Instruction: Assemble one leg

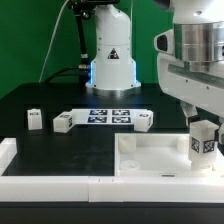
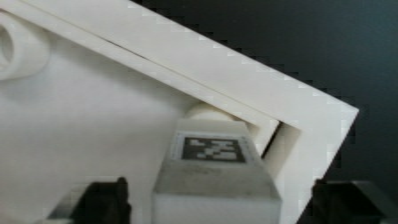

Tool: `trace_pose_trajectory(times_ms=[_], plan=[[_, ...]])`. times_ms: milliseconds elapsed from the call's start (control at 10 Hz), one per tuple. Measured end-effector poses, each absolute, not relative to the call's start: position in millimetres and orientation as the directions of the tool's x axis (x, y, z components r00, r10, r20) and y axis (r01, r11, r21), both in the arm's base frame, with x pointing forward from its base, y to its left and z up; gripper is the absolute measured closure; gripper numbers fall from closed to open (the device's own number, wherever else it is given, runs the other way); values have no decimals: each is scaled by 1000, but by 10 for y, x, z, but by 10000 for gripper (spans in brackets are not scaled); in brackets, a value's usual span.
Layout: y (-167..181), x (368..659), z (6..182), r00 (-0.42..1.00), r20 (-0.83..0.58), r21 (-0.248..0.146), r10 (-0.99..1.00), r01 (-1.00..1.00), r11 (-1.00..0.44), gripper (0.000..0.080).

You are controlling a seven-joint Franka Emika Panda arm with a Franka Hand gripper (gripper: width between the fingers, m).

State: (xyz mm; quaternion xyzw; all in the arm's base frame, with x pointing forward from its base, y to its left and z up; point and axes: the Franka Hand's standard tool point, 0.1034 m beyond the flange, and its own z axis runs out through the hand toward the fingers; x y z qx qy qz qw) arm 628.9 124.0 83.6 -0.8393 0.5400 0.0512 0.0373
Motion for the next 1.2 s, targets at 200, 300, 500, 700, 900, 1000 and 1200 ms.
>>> trace_pose_trajectory(times_ms=[200, 300, 500, 700, 900, 1000, 1200], plan=[[1257, 6273, 832, 583, -125, -27, -802, -810, -585, 160], [1257, 6275, 834, 690, -120, -44, -713, -722, -691, 160], [1257, 6280, 838, 849, -104, -73, -518, -526, -847, 151], [1250, 6282, 836, 944, -83, -93, -318, -325, -941, 150], [1256, 6284, 840, 992, -60, -106, -112, -118, -987, 150], [1275, 6289, 848, 998, -47, -104, -40, -44, -994, 150], [1236, 6264, 801, 993, -21, -106, 113, 110, -988, 150]])
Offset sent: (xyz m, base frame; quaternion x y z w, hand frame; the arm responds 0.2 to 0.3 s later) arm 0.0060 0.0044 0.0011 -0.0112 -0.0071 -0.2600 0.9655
